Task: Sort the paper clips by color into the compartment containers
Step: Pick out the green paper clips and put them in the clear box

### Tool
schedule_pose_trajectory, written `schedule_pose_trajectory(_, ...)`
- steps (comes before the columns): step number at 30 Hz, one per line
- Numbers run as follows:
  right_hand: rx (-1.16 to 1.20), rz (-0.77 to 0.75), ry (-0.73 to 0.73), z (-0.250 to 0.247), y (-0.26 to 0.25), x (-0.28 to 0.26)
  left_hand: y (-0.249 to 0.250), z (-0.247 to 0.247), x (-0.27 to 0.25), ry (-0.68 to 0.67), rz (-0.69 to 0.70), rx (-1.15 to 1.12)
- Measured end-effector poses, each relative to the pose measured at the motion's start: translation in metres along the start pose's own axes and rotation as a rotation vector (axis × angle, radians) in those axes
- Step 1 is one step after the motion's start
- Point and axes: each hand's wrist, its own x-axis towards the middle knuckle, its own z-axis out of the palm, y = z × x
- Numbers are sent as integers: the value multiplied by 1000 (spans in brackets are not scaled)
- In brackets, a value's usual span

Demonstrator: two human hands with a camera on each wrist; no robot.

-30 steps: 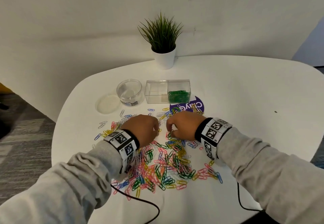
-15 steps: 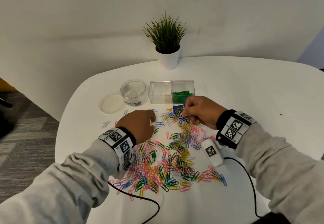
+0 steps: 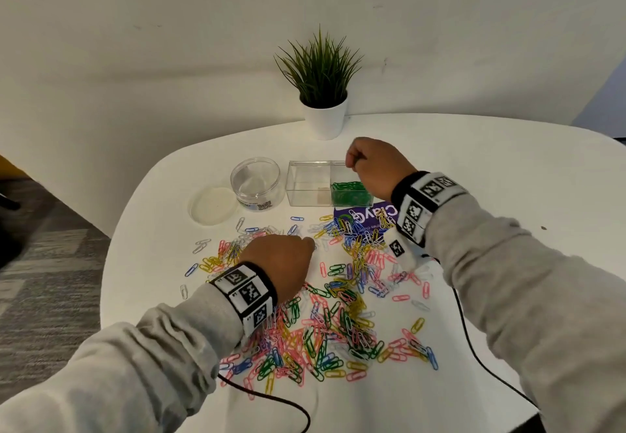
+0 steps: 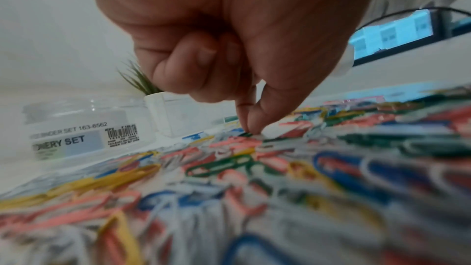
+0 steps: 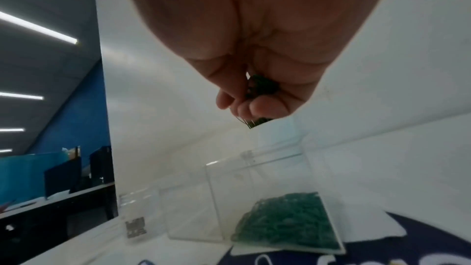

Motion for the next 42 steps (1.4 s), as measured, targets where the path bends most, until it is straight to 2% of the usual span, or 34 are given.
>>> schedule_pose_trajectory(3,-172,-37,-135,3,0,10,-7,0,0,36,-45,-74)
schedule_pose_trajectory(7,-325,-197,-44,8,-5,-9,-14,4,-3,-5,-47,-130)
schedule_pose_trajectory(8,-336,-244,-65,13,-5,-18,-14,4,-3,-21,-44,-133)
schedule_pose_trajectory(12,-424,-284,-428,41,1,-56,-14,5,0,-22,-24,-127)
schedule_pose_trajectory(14,-495,-264,-506,52,6,-64,-11,6,2,-16,-19,-100)
schedule_pose_trajectory(17,-526,-245,-485,58,10,-65,-9,5,5,-46,-22,-67)
schedule_pose_trajectory(21,-551,-201,-509,62,8,-62,-10,-3,12,-165,-29,-113)
schedule_pose_trajectory(27,-645,-214,-541,65,0,-64,-6,-7,11,-188,23,-44)
schedule_pose_trajectory(30,-717,-251,-523,65,-2,-67,-12,-18,12,-122,59,-70)
schedule_pose_trajectory(35,-717,-371,-426,66,-1,-75,-32,-62,56,144,-14,-322)
schedule_pose_trajectory(39,-644,-333,-444,62,-1,-80,-30,-85,103,135,44,-286)
schedule_pose_trajectory(42,-453,-254,-344,40,11,-84,-20,-90,125,101,120,-192)
